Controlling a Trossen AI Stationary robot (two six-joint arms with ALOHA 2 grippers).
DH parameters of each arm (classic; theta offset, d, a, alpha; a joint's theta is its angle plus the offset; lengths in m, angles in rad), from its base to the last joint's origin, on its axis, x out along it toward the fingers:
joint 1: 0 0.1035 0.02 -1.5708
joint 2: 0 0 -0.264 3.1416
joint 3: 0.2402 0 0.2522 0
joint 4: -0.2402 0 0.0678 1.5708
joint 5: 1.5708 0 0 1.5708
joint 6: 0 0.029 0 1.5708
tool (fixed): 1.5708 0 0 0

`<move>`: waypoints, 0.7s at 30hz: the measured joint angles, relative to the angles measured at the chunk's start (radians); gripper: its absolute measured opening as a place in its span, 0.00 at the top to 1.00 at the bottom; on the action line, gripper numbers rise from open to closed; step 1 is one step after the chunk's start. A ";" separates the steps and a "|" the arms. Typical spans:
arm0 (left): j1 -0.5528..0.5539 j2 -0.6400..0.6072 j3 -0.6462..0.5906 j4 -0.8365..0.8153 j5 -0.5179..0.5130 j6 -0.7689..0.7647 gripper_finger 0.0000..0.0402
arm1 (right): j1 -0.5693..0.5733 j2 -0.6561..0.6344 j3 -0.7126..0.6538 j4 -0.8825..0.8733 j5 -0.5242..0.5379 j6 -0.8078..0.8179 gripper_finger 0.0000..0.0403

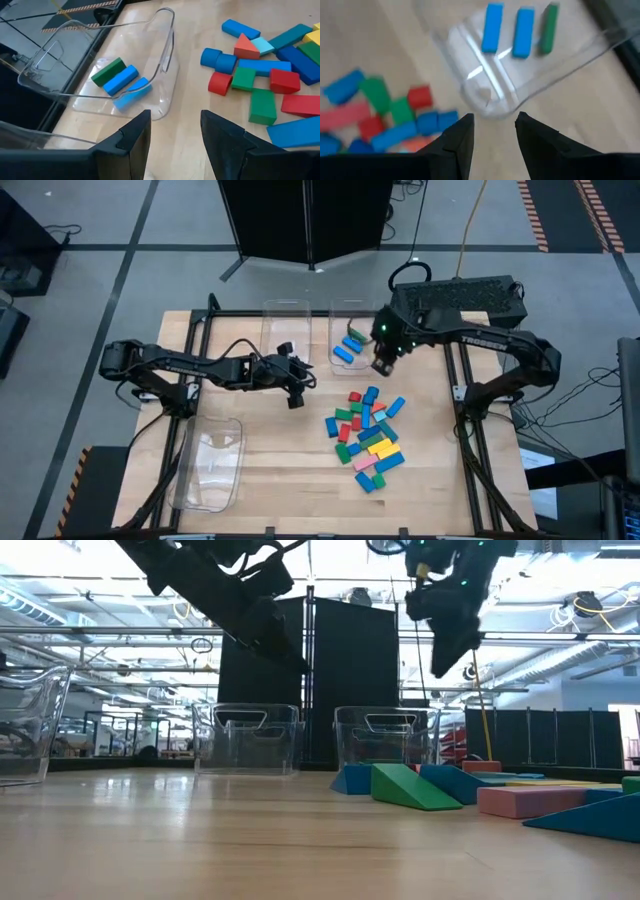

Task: Sort blocks by size
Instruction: Put the blue rectangular block into the top right transparent bin

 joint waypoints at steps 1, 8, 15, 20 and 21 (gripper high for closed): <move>0.000 0.000 0.000 0.000 0.000 0.000 0.57 | 0.017 -0.004 0.000 -0.026 0.001 -0.007 0.66; 0.000 0.000 0.000 0.000 0.001 0.000 0.57 | 0.144 -0.008 -0.014 -0.146 0.003 -0.088 0.66; -0.014 0.000 0.000 0.000 0.082 -0.052 0.57 | 0.257 -0.007 -0.128 -0.132 0.005 -0.147 0.66; -0.013 0.000 0.000 0.000 0.082 -0.051 0.57 | 0.316 -0.006 -0.258 -0.066 0.006 -0.221 0.66; -0.013 0.000 0.000 0.000 0.079 -0.051 0.57 | 0.323 -0.006 -0.285 -0.037 0.006 -0.243 0.66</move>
